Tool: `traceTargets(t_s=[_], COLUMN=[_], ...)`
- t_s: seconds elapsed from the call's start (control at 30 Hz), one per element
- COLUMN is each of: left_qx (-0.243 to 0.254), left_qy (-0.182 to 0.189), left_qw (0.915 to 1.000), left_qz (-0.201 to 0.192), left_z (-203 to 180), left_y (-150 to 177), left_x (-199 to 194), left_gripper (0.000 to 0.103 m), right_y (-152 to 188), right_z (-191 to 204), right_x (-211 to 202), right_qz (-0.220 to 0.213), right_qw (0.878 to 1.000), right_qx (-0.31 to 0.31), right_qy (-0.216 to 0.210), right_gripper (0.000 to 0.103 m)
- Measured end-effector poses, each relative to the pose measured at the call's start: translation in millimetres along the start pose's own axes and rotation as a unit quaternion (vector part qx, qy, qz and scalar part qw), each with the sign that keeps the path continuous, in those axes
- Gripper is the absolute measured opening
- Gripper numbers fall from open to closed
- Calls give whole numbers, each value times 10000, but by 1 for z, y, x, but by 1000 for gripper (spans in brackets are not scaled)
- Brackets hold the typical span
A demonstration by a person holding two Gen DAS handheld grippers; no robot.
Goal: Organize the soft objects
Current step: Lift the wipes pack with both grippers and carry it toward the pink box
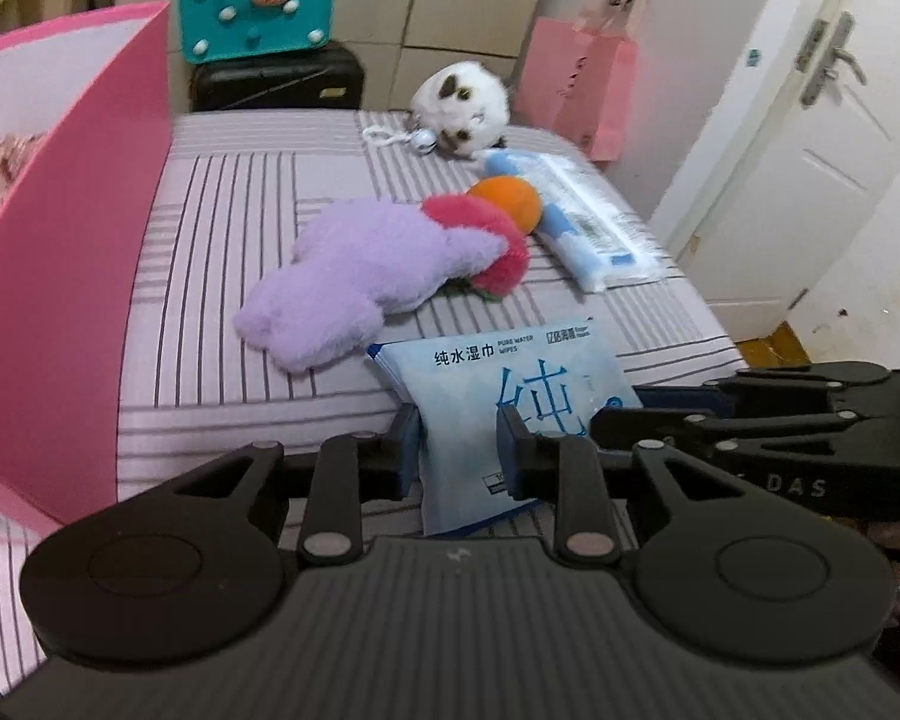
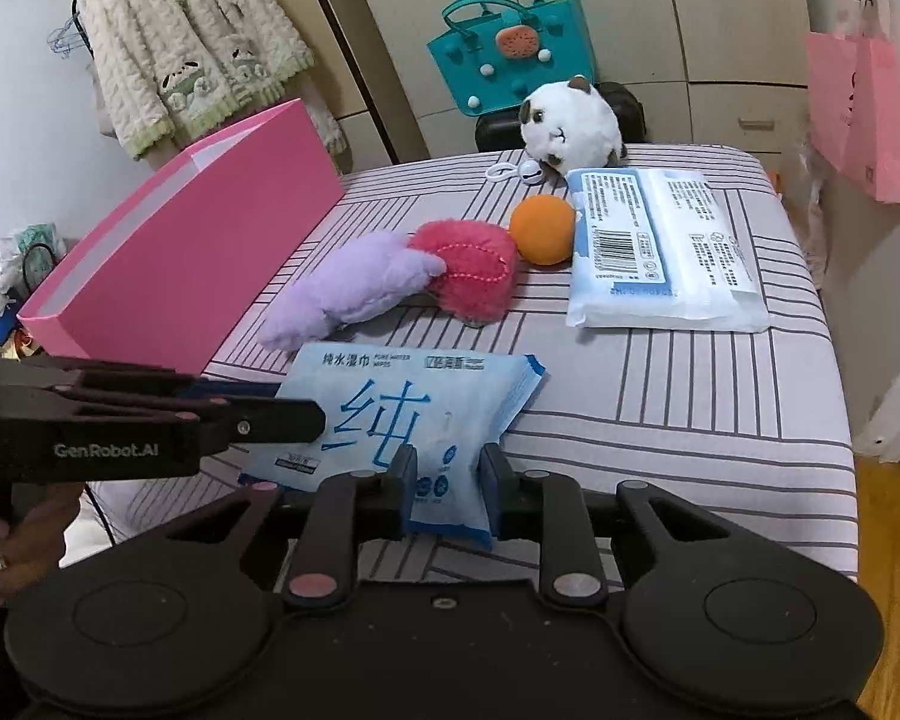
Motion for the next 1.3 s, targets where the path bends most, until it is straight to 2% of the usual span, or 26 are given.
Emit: traceTargets(t_s=[0.17, 0.33, 0.47, 0.8, 0.93, 1.1, 1.3], left_qx=[109, 322, 566, 650, 757, 902, 938], left_qy=[171, 281, 363, 624, 567, 358, 307], left_qw=[9997, 9988, 9976, 9958, 9950, 9942, 9936], left_qz=[135, 219, 138, -160, -333, -452, -547], left_z=[4, 3, -3, 4, 7, 9, 20], left_y=[-7, -11, -14, -19, -23, -28, -33], left_x=[-9, -24, -42, -83, -106, -130, -160], left_gripper=[25, 25, 25, 25, 25, 25, 25], right_y=[-9, -18, -27, -42, -50, -62, -77], right_z=[2, 12, 21, 51, 70, 99, 130], right_x=[0, -11, -25, -50, -61, -72, -79], right_qz=[209, 199, 155, 38, 8, -75, -179], right_qw=[9996, 9998, 9996, 9977, 9953, 9902, 9830], right_qx=[177, -26, -202, -677, -957, -1386, -1826], right_qy=[-75, -80, -96, -57, -176, -136, -119], right_gripper=[32, 34, 38, 42, 44, 47, 49])
Point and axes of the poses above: each gripper's, at about its wrist camera, not at the fingertips, and x roughly the way its jaws point, z to its left, y to its underside, the point moved 1 cm from there along x, roughly the way its jaws point, and after that the axes turned 10 degrees about y, right-handed, at the moved point
